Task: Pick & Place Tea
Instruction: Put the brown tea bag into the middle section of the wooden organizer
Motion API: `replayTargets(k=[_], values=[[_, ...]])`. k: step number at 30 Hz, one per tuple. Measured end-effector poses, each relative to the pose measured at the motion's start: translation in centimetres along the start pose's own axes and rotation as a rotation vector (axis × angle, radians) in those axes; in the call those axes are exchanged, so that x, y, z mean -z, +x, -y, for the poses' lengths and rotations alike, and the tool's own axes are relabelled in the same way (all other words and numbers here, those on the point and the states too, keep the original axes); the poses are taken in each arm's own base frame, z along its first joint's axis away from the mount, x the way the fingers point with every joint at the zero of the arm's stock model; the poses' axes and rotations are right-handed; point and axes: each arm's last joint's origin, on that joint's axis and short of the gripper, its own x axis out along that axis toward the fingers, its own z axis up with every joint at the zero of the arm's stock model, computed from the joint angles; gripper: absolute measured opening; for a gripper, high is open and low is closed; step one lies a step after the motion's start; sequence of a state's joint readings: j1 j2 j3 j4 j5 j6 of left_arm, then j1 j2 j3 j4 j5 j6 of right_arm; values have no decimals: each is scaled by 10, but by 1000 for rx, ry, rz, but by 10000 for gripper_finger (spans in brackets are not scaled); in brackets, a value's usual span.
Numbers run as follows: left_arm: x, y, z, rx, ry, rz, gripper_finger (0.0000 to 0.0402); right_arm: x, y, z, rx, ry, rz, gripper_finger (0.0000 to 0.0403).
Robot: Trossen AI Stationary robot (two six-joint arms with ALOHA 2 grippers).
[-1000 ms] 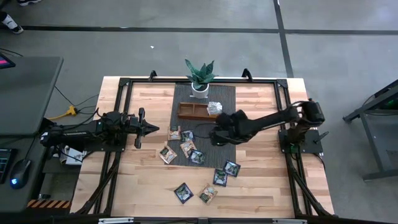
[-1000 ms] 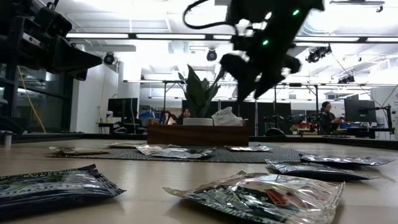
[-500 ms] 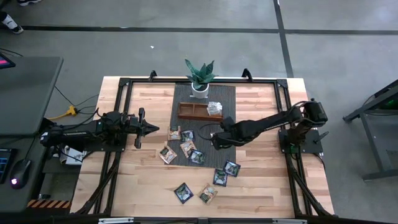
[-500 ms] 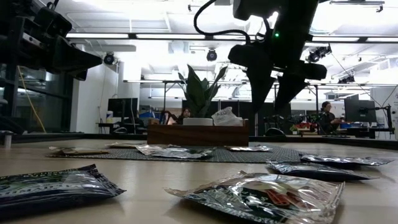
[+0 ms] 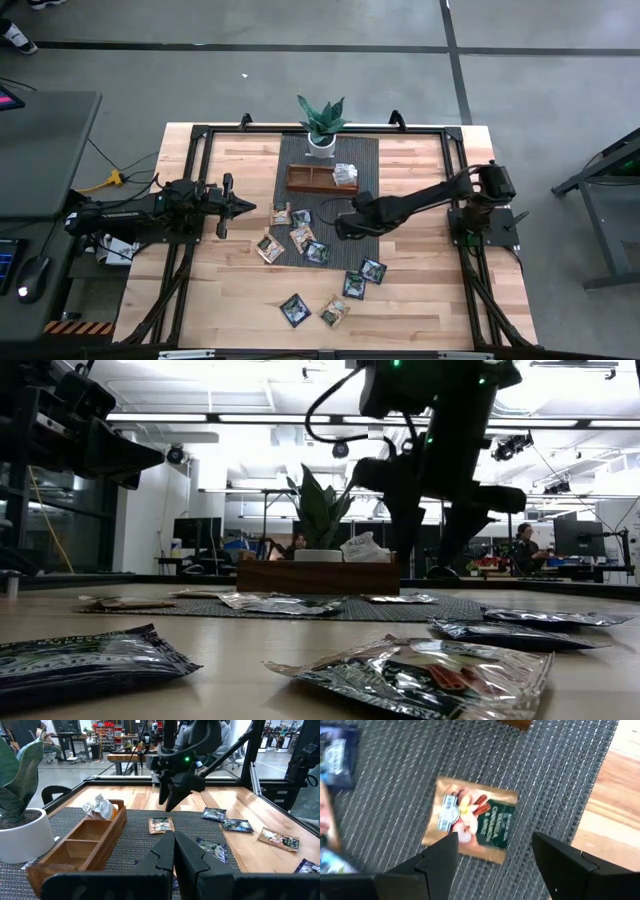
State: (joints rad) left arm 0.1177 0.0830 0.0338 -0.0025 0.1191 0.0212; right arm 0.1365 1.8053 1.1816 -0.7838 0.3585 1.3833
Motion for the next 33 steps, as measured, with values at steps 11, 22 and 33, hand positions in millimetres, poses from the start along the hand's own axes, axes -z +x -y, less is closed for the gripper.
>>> replayTargets(k=[11, 22, 33], values=[[0, 0, 0, 0, 0, 0, 1, -7, 25, -3, 25, 42, -36, 250], [0, 0, 0, 0, 0, 0, 1, -7, 29, -3, 30, 64, -52, 250], [0, 0, 0, 0, 0, 0, 1, -8, 36, -4, 34, 78, -86, 250]])
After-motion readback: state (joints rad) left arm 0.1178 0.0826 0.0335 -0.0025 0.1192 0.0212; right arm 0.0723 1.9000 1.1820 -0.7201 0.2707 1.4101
